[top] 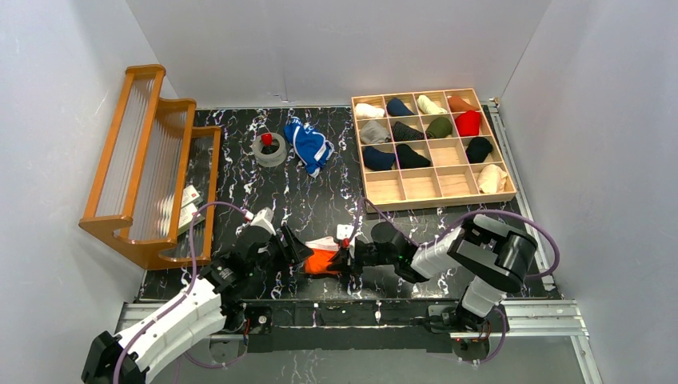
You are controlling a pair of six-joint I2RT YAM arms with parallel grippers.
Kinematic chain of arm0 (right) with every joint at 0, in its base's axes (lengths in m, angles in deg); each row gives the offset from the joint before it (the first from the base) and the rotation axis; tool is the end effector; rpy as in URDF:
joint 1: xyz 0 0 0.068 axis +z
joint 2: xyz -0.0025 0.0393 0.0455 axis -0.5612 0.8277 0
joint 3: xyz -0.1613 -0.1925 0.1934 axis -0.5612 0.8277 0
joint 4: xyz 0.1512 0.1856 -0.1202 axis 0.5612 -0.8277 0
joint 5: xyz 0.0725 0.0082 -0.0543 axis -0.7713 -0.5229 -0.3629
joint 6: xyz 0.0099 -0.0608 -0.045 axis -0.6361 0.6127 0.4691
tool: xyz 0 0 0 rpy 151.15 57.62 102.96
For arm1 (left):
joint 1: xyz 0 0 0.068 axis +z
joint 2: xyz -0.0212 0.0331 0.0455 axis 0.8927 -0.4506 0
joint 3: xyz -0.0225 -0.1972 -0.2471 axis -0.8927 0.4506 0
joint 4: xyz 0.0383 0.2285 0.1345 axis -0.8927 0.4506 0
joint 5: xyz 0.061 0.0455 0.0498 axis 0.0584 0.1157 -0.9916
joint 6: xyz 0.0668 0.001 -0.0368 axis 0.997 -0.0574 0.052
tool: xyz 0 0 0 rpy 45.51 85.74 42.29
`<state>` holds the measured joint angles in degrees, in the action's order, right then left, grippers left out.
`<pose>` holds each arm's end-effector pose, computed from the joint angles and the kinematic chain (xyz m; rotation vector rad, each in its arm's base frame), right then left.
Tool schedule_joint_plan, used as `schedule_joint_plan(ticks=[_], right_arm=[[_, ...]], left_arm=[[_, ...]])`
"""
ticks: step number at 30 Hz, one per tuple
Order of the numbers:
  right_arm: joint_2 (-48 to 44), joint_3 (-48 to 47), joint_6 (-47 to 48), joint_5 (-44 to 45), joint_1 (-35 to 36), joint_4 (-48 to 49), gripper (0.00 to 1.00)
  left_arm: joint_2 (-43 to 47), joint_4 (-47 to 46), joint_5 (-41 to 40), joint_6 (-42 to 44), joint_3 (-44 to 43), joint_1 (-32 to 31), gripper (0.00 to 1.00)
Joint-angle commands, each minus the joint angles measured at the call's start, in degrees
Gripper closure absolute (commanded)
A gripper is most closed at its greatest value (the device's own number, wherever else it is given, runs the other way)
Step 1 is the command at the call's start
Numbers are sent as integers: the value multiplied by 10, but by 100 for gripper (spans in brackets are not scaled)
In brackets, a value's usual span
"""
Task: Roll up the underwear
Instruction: Roll the underwear to the center of the board.
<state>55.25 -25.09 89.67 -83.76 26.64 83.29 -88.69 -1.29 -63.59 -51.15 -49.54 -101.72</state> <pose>0.1271 0.2810 0.1673 -1.3296 1.4253 1.0261 0.1113 -0.0926 0.1885 -0.2941 2.2553 -0.9853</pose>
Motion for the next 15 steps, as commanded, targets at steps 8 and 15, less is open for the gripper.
schedule_joint_plan(ticks=[8,15], right_arm=[[81,18,-148,-126,-77,-33,99],[124,-5,-180,-174,-116,-50,99]], left_arm=[[-7,-89,76,11,40,2,28],[-59,-124,100,49,36,1,27]])
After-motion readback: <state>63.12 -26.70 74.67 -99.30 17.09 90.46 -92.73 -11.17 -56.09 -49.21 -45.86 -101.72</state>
